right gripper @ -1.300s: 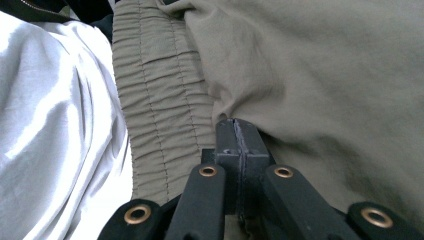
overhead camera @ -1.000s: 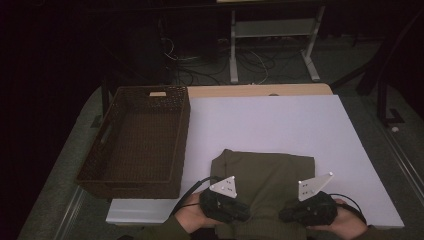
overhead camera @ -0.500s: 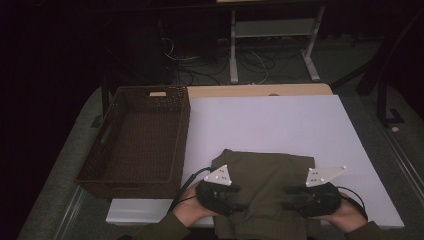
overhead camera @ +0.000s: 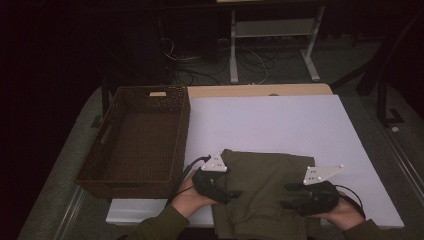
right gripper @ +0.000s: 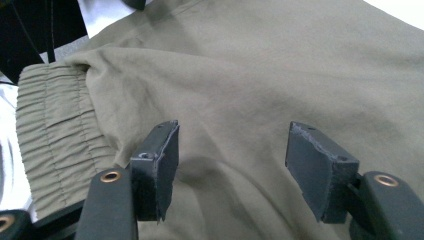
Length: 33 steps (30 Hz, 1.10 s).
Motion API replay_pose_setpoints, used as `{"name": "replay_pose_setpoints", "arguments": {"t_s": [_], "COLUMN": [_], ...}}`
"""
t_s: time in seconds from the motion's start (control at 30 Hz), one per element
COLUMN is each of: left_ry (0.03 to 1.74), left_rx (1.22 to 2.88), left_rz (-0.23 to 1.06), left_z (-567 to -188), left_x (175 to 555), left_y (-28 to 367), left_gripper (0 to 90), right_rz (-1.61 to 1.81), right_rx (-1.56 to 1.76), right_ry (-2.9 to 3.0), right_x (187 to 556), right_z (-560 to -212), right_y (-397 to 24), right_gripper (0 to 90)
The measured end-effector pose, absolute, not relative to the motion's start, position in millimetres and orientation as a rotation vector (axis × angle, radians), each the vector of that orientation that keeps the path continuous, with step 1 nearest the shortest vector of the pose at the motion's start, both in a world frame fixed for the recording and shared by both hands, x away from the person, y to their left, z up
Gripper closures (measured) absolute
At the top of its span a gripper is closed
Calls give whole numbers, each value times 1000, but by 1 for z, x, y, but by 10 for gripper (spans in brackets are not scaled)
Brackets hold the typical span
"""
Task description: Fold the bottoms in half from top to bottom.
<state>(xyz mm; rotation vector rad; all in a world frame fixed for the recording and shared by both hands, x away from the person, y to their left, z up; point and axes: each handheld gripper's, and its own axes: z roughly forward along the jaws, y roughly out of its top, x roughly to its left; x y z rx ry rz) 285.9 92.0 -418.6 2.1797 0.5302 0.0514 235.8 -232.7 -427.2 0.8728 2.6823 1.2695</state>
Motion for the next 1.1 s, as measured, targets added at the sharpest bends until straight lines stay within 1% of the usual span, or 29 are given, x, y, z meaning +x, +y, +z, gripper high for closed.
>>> {"name": "replay_pose_setpoints", "arguments": {"t_s": [0.17,0.33,0.5,0.73,1.1], "left_ry": [569,608,644,715,773], "left_rx": [2182,2191,2187,2162,2197], "left_rz": [89,107,119,161,204], "left_z": [-416,-417,-416,-414,-414], "left_x": [295,303,313,328,347], "left_y": [91,91,89,91,85], "left_gripper": [121,52,59,136,238], "right_rz": [1269,1267,1267,1275,1280], "right_rx": [874,877,879,882,893], "right_ry": [2676,2674,2672,2664,2658], "right_x": [236,237,237,237,238], "right_z": [-428,-428,-428,-428,-428], "right_y": [-233,-234,-234,-235,-236], "right_gripper": [380,380,380,380,382]}}
